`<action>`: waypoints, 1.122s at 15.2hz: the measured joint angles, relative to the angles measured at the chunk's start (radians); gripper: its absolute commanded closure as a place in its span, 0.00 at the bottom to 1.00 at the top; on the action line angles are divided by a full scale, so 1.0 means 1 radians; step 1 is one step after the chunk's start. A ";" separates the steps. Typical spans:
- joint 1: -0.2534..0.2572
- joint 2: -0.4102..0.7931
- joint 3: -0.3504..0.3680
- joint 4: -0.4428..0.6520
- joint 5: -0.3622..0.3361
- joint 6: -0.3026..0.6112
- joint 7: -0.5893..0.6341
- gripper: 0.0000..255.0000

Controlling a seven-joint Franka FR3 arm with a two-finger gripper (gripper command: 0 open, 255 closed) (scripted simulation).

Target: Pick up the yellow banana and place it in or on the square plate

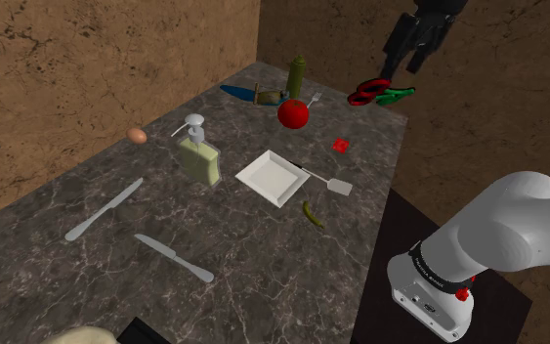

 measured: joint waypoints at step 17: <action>0.072 -0.074 0.164 -0.517 0.101 0.462 0.100 0.00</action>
